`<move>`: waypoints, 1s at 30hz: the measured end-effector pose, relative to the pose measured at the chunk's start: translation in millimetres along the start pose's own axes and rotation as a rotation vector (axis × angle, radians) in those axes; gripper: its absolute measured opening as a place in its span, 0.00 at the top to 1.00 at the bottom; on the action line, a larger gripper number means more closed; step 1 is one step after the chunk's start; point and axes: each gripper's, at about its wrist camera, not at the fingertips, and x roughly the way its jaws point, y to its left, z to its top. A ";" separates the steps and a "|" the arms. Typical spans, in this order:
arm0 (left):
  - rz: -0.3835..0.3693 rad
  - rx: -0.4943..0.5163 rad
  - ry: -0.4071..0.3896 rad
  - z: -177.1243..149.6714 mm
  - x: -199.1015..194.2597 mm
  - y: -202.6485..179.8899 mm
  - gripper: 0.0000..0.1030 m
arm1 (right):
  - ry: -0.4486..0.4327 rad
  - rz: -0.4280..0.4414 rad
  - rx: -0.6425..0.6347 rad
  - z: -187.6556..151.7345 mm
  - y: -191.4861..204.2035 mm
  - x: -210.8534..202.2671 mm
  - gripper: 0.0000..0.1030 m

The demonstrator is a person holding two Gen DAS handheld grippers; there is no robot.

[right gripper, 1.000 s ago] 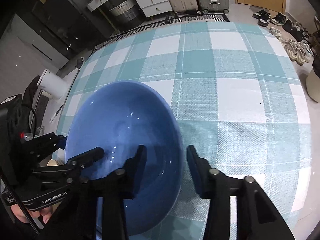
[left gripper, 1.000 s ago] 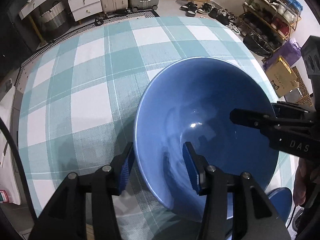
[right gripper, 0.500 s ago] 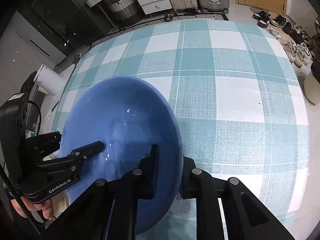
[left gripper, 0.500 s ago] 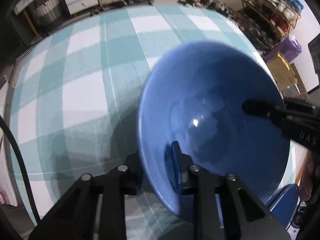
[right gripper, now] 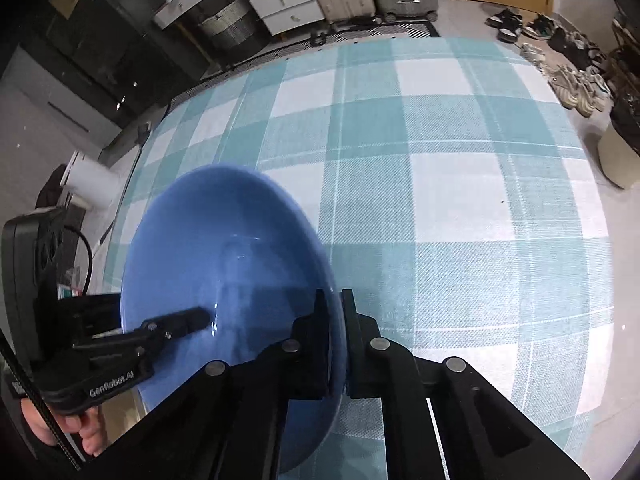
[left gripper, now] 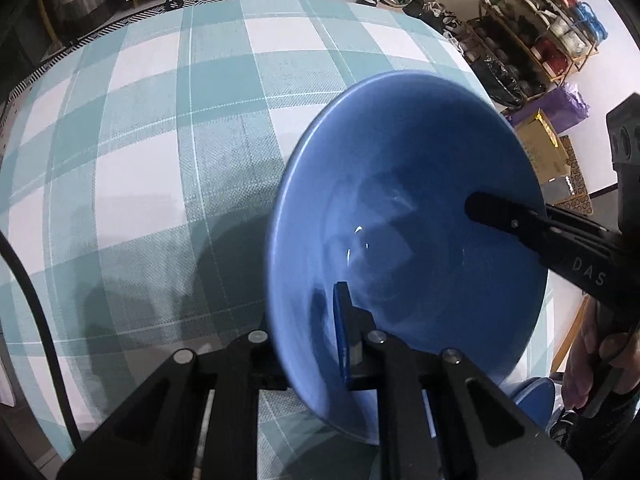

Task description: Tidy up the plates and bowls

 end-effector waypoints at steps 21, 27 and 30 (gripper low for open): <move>-0.013 0.041 -0.016 6.9 -64.2 -18.2 0.87 | -0.099 0.026 0.037 7.4 22.9 -75.6 0.95; -0.004 0.068 -0.017 -4.6 -79.9 -28.3 0.87 | -0.108 0.030 0.038 -2.7 29.5 -93.6 0.95; 0.004 0.089 -0.016 -13.1 -86.5 -35.0 0.87 | -0.120 0.024 0.033 -11.2 34.2 -107.4 0.94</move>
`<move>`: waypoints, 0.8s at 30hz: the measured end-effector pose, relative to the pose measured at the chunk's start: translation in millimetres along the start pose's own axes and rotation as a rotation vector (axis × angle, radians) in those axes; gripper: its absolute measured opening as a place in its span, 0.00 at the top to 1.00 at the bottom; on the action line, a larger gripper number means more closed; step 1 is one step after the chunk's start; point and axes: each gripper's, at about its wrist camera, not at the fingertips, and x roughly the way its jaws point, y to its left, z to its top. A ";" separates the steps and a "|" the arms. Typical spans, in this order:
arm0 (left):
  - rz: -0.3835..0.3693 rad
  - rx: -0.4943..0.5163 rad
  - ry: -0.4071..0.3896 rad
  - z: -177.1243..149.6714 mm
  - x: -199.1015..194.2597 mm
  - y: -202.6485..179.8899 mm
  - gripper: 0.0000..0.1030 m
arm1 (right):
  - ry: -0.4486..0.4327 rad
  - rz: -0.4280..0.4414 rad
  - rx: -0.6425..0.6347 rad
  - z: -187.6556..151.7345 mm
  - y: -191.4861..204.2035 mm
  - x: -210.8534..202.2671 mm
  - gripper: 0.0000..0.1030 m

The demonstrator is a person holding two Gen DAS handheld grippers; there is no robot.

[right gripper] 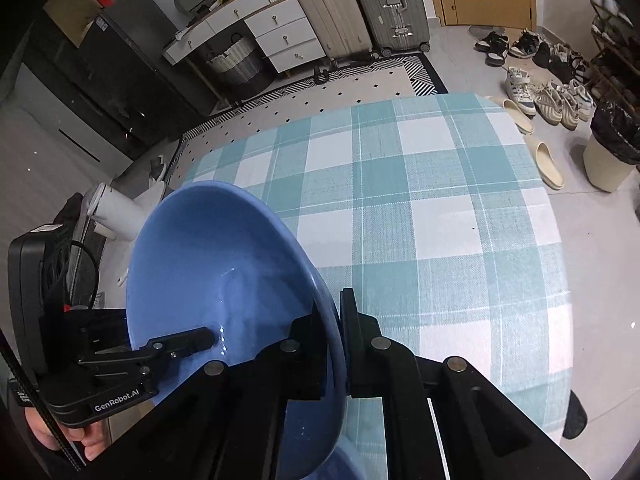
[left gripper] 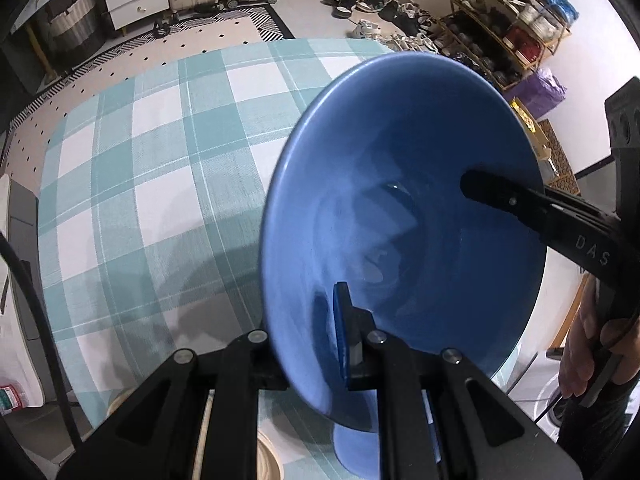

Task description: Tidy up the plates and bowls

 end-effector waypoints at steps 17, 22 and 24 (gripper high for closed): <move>0.038 0.048 0.025 -86.2 -13.4 -27.9 0.86 | -0.004 -0.046 -0.080 -84.1 31.5 -47.9 0.94; 0.043 0.042 0.029 -107.9 -1.0 -29.1 0.86 | 0.024 -0.041 -0.065 -111.8 27.3 -38.6 0.94; 0.052 0.036 0.019 -114.6 1.7 -31.1 0.86 | 0.029 -0.042 -0.064 -120.8 26.2 -34.5 0.94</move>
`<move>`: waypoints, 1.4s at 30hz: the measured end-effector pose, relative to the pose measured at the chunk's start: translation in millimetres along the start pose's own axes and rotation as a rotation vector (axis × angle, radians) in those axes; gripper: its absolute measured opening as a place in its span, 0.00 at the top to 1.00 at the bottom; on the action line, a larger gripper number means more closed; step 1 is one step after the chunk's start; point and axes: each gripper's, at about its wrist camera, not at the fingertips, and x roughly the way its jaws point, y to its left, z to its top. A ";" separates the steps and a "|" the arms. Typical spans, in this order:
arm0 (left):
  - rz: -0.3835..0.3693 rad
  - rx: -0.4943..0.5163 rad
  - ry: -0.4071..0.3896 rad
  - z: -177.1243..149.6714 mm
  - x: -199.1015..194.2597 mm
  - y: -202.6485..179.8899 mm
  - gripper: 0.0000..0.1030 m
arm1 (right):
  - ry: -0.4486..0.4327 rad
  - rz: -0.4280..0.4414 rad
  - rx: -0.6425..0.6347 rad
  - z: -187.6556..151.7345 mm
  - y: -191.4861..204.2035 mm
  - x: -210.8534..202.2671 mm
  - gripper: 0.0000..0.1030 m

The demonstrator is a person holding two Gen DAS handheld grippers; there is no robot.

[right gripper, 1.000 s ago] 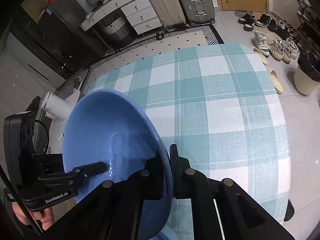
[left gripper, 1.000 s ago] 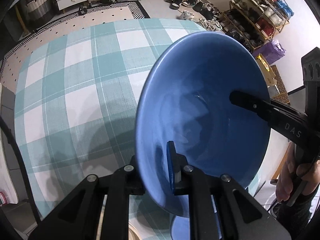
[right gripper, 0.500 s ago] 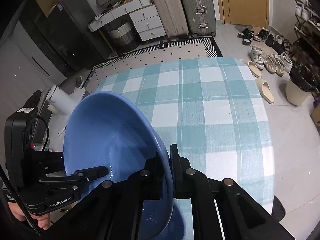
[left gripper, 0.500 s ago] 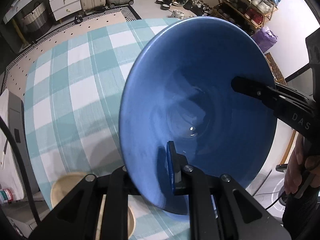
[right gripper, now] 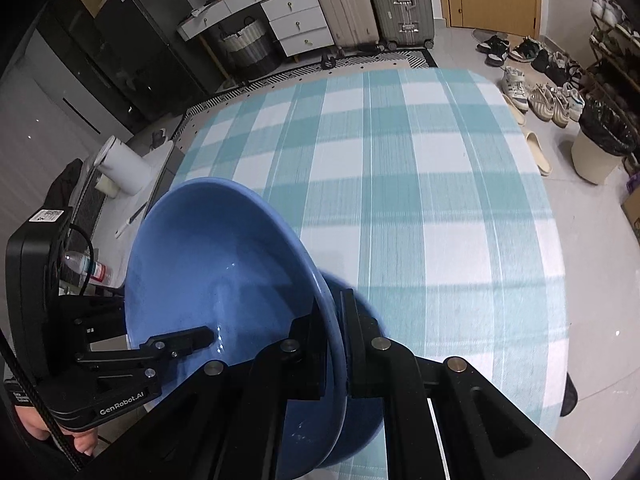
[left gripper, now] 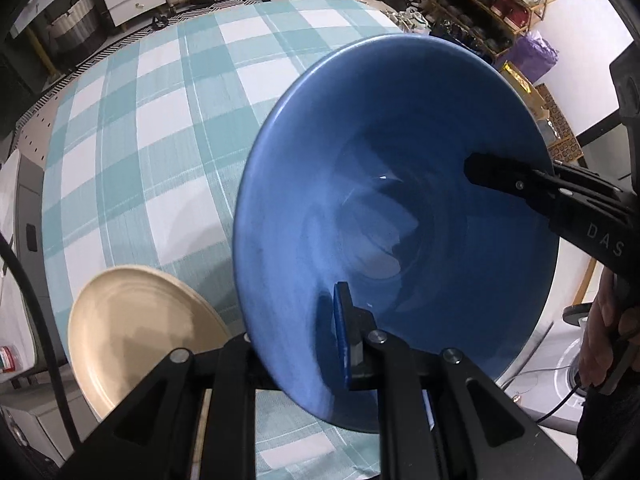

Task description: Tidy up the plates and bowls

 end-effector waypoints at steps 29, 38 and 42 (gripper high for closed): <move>0.120 -0.087 -0.210 -40.0 20.9 -6.6 0.77 | -0.130 -0.122 -0.032 -61.4 -8.7 20.4 0.93; 0.096 -0.191 -0.348 -59.2 24.5 -6.8 0.56 | -0.245 -0.204 -0.089 -81.0 3.4 17.9 0.91; 0.011 -0.187 -0.335 -62.6 31.8 -7.3 0.55 | -0.289 -0.196 -0.062 -84.5 1.2 13.0 0.91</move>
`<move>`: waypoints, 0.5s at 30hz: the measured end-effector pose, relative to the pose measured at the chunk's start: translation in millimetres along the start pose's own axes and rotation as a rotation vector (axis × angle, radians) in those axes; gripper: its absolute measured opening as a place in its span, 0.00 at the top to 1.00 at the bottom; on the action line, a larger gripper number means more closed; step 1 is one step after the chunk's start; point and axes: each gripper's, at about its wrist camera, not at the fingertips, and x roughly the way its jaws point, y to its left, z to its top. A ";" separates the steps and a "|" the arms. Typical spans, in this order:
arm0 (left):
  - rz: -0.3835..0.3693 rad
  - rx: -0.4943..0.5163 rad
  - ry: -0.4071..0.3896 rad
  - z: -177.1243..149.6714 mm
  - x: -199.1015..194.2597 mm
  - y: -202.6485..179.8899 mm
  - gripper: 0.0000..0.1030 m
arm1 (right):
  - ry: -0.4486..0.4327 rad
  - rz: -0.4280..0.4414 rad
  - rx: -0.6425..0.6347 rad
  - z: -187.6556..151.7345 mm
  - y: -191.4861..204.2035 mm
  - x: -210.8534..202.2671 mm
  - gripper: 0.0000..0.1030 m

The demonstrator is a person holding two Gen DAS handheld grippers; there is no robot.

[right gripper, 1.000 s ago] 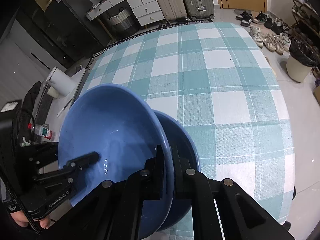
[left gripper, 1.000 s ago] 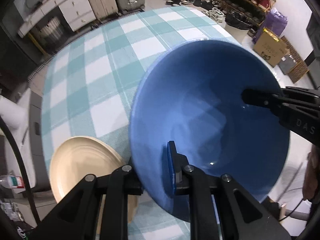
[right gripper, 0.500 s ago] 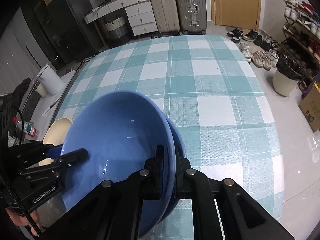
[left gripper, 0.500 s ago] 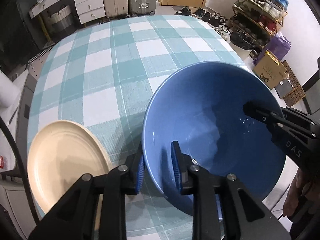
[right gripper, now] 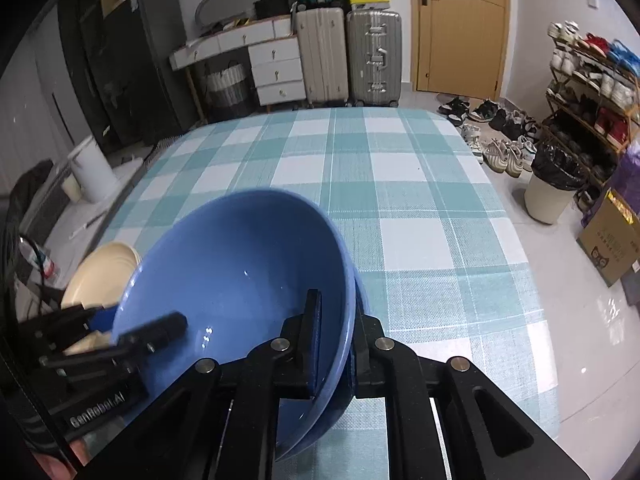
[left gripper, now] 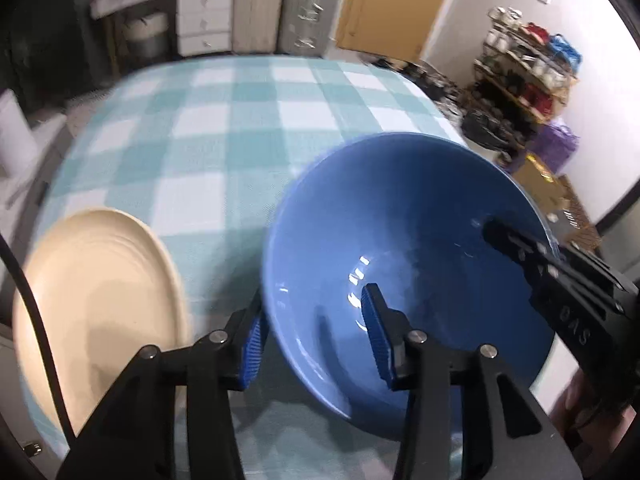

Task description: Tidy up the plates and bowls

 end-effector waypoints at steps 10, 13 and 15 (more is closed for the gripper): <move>-0.044 -0.083 -0.032 -1.0 5.9 11.0 0.54 | -0.170 -0.057 0.006 -2.3 -10.4 -25.5 0.50; -0.025 -0.079 -0.025 -1.3 12.5 11.1 0.54 | -0.125 -0.009 0.050 -2.1 -19.2 -17.1 0.50; 0.008 -0.072 -0.024 -2.6 16.8 11.1 0.54 | -0.095 0.025 0.087 -1.9 -25.0 -10.5 0.50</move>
